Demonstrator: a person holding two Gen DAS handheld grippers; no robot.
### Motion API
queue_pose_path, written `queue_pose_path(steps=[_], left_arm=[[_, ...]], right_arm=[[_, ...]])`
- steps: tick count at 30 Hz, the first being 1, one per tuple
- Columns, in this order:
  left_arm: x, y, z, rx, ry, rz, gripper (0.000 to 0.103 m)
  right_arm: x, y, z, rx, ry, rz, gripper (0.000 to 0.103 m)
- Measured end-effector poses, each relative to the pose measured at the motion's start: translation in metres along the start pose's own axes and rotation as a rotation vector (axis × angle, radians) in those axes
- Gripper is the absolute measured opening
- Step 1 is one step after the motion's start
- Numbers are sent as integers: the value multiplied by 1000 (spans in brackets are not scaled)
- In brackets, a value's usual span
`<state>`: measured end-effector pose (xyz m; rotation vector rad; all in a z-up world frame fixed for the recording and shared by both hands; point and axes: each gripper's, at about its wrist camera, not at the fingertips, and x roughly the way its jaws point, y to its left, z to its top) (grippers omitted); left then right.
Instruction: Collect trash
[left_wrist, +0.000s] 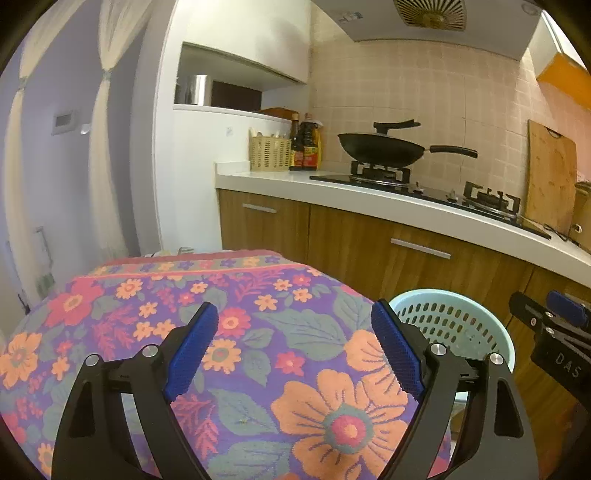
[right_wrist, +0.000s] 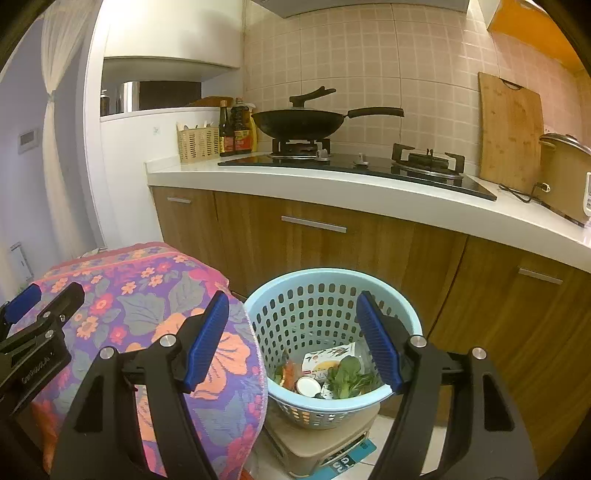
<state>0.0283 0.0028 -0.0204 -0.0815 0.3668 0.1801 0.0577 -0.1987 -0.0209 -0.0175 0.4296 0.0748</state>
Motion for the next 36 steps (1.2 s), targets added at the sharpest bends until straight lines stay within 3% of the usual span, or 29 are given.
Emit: queue_pose_path(steps=[16, 36], left_arm=[[-2, -3, 0, 18, -9, -2, 90], [-2, -5, 0, 33, -10, -3, 91]], right_arm=[[1, -5, -2, -4, 0, -28, 67], [1, -1, -4, -12, 6, -21, 67]])
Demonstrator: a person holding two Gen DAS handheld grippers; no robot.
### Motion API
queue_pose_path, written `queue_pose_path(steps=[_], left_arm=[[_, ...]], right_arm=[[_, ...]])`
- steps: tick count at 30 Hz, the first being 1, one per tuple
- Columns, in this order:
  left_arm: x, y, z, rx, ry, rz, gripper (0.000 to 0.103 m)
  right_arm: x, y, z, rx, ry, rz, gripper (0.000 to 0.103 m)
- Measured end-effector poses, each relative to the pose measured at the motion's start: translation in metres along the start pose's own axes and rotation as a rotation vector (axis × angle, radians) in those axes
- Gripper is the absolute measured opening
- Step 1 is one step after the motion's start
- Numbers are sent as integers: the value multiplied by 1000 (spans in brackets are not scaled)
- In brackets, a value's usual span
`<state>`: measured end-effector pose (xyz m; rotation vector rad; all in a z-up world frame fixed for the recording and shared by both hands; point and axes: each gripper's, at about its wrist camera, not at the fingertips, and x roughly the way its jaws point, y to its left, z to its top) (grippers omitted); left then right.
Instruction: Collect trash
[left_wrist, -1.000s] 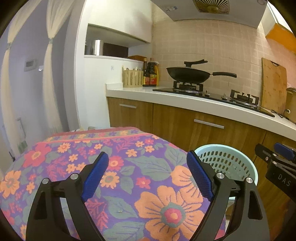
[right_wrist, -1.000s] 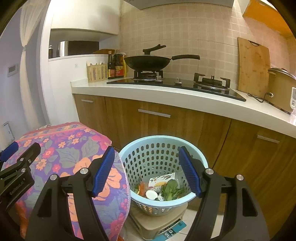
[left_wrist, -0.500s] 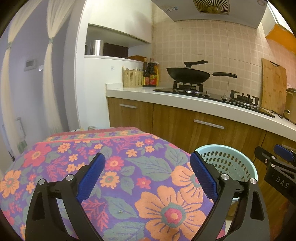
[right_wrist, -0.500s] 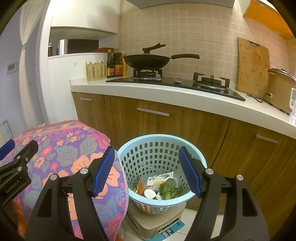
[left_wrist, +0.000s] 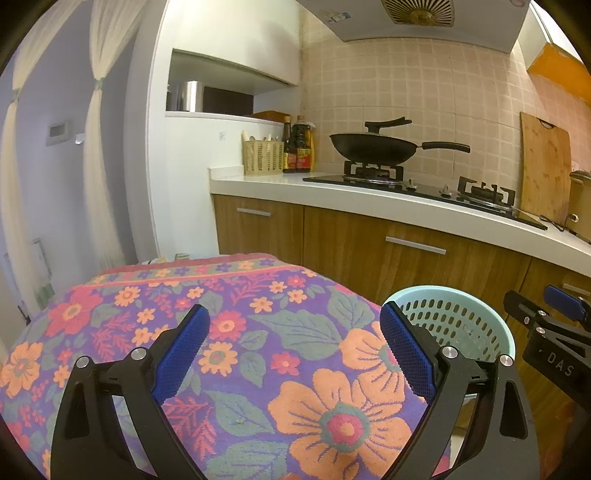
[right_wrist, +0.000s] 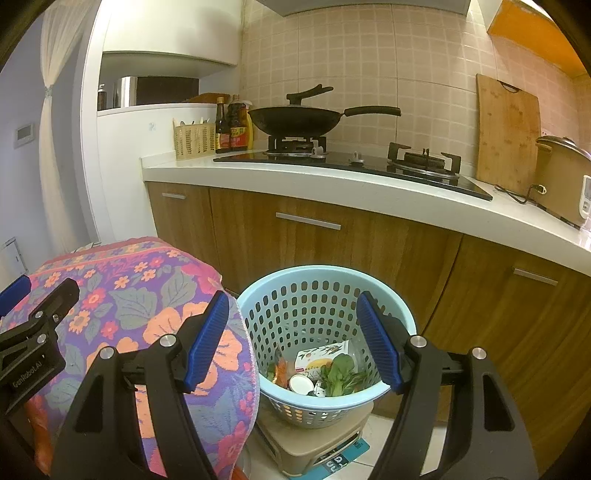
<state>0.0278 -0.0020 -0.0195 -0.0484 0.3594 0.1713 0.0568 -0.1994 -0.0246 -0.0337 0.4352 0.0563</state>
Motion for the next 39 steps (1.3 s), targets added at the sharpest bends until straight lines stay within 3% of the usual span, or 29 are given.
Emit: queue_pose_path(steps=[39], left_arm=[[2, 7, -2, 9, 5, 11, 91]], right_arm=[[-1, 3, 0, -16, -11, 13, 67]])
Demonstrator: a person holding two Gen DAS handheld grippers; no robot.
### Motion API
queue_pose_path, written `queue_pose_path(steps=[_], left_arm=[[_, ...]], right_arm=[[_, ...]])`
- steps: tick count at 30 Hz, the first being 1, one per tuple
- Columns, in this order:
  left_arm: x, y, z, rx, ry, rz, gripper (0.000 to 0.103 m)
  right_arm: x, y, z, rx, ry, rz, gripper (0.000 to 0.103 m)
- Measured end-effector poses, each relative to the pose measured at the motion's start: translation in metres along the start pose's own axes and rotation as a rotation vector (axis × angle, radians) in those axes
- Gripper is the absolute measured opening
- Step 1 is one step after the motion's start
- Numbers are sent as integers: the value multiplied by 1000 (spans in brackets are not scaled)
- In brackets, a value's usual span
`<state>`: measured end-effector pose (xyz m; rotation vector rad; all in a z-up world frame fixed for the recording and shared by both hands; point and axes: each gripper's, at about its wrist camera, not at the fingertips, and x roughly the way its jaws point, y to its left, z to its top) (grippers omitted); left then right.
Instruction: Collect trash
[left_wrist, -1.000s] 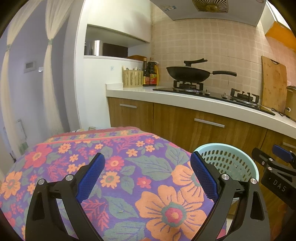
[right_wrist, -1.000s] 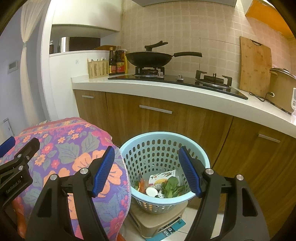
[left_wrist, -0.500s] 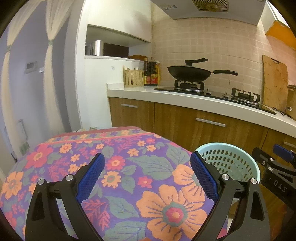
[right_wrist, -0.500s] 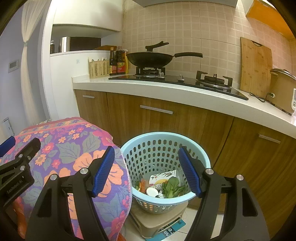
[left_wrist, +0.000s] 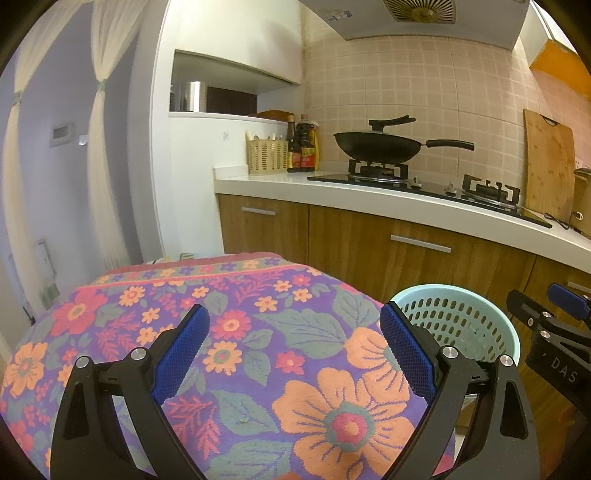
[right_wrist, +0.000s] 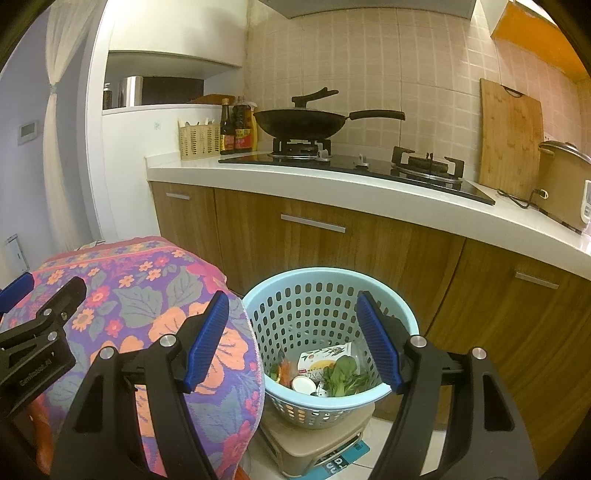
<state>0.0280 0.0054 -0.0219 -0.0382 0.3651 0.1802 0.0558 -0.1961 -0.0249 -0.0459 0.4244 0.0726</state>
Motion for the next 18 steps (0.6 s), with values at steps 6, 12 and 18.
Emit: queue_pose_path(steps=[6, 12, 18], left_arm=[[-1, -2, 1, 15, -4, 12, 91], [-3, -4, 2, 21, -6, 15, 91], [-3, -5, 2, 23, -8, 15, 91]], right_arm=[[0, -1, 0, 1, 2, 0, 67], [-1, -2, 0, 10, -1, 8, 67], [-1, -3, 1, 15, -4, 7, 67]])
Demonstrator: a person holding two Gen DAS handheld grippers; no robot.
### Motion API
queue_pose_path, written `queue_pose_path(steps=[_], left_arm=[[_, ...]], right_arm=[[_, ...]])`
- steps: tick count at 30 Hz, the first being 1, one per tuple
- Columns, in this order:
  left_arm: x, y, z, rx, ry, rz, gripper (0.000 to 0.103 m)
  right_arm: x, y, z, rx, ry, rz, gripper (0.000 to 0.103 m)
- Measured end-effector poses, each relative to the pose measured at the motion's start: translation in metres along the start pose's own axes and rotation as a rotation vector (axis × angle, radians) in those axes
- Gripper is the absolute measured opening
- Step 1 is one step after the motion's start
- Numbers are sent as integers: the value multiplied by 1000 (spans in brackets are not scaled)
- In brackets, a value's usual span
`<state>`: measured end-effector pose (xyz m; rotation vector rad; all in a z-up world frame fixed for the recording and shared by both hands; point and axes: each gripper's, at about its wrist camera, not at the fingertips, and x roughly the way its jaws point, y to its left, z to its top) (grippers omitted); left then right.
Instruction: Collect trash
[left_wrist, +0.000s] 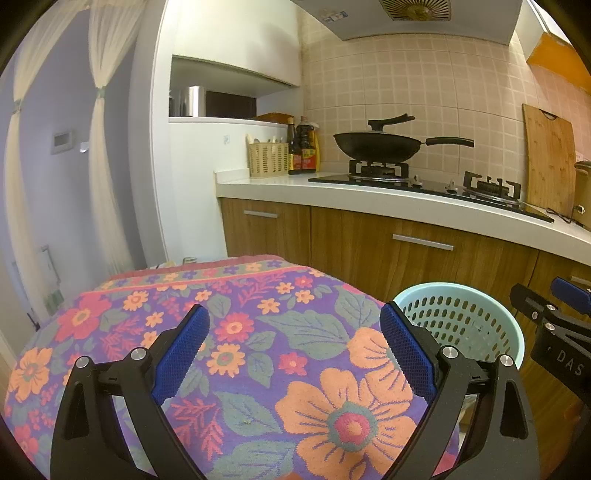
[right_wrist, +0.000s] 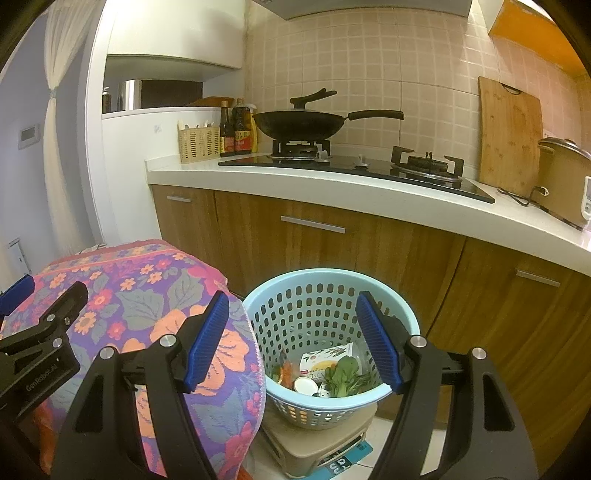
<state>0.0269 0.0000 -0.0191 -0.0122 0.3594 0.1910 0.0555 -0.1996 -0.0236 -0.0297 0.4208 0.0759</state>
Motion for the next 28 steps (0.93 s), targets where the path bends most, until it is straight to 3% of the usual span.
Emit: queue_pose_path(steps=[28], left_arm=[[-1, -5, 0, 8, 2, -37, 93]], right_arm=[[2, -1, 2, -6, -3, -3, 67]])
